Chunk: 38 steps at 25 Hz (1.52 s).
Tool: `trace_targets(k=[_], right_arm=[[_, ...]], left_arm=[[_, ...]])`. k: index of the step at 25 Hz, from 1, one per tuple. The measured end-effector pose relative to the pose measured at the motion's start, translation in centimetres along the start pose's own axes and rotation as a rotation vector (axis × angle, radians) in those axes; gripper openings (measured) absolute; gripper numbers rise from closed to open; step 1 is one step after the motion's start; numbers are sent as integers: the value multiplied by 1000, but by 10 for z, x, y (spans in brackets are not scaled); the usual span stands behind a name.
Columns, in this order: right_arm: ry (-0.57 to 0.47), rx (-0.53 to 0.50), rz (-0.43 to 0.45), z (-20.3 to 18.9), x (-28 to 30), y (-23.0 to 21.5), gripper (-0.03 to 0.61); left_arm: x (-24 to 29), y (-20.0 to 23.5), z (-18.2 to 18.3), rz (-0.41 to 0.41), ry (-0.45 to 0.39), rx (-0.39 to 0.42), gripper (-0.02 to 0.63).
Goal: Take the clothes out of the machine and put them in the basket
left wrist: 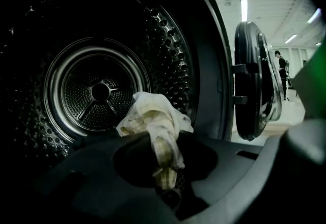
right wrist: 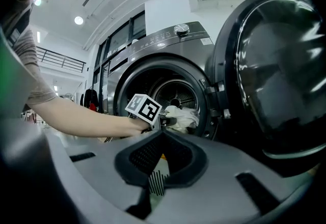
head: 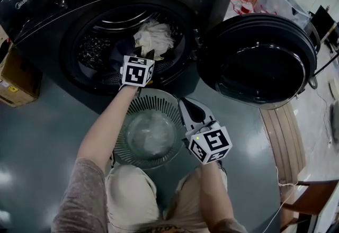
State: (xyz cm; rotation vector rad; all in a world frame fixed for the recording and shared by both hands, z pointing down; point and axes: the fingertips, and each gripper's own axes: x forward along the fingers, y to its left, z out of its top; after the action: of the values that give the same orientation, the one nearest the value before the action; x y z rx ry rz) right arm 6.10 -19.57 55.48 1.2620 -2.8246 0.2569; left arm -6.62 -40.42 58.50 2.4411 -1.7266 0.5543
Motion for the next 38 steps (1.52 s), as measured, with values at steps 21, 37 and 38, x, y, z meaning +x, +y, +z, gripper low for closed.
trace_targets(k=[21, 37, 38], right_arm=[[-5, -40, 2, -14, 4, -13, -3], [-1, -44, 1, -16, 8, -13, -3], [-1, -44, 3, -16, 8, -12, -3]], left_arm=[[-152, -28, -20, 0, -44, -85, 81], [-240, -62, -60, -45, 11, -95, 92], [-239, -65, -62, -56, 23, -84, 104]])
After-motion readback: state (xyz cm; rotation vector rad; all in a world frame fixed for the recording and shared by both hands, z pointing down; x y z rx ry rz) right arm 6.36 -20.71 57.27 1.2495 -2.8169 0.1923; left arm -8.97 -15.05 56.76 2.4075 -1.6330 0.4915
